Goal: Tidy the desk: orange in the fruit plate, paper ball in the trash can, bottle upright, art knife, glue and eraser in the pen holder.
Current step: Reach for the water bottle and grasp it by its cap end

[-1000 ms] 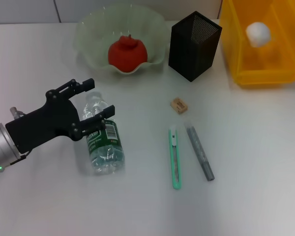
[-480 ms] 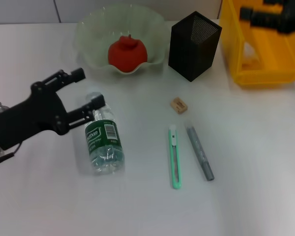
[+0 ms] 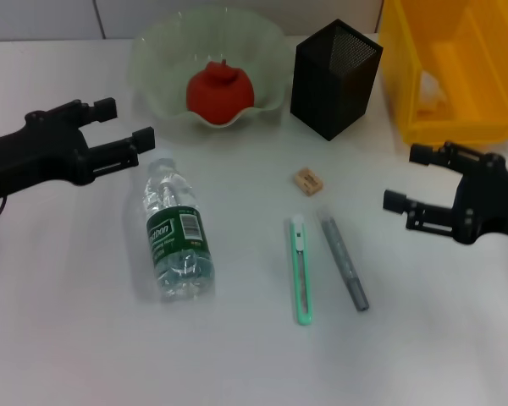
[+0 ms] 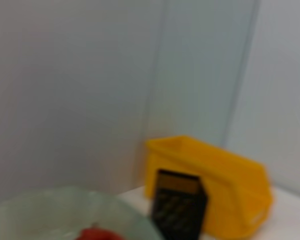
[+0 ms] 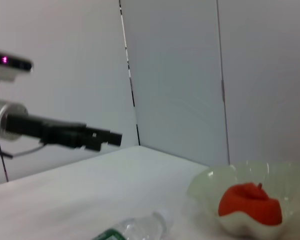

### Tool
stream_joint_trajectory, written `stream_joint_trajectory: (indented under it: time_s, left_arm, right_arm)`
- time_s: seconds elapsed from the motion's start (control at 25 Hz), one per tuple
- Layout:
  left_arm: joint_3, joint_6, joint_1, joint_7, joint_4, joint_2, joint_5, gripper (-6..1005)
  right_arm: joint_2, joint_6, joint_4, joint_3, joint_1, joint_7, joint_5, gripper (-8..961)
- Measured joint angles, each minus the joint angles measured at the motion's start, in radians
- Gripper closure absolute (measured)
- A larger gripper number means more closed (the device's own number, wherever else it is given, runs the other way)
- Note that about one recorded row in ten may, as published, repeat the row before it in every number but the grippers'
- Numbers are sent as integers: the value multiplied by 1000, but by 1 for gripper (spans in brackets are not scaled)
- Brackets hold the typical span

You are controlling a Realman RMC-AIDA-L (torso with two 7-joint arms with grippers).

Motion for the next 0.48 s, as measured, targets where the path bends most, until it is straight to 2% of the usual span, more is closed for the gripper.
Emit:
stream_joint_trajectory:
  time_s: [0.08, 0.12, 0.2, 0.24, 0.36, 0.44, 0.48]
  left_arm:
    - [171, -203, 92, -171, 206, 6, 31, 194]
    - [219, -264, 117, -241, 277, 8, 67, 194]
    - [325, -387, 166, -450, 454, 8, 221, 194]
    - [347, -404, 170, -516, 488, 8, 281, 193]
    - [477, -426, 144, -890, 602, 5, 630, 193]
    - [567, -429, 88, -1138, 610, 1, 879, 193]
    - [586, -428, 71, -1203, 603, 0, 946, 193]
  right_arm:
    - [0, -2, 31, 0, 0, -30, 1, 142]
    - [0, -4, 41, 0, 0, -38, 1, 142]
    - [0, -10, 53, 0, 0, -50, 2, 142]
    - [0, -11, 56, 0, -1, -55, 2, 142]
    - [0, -12, 62, 2, -5, -77, 3, 142]
    - [0, -13, 68, 2, -5, -89, 4, 142]
    - [0, -12, 70, 3, -5, -92, 4, 142]
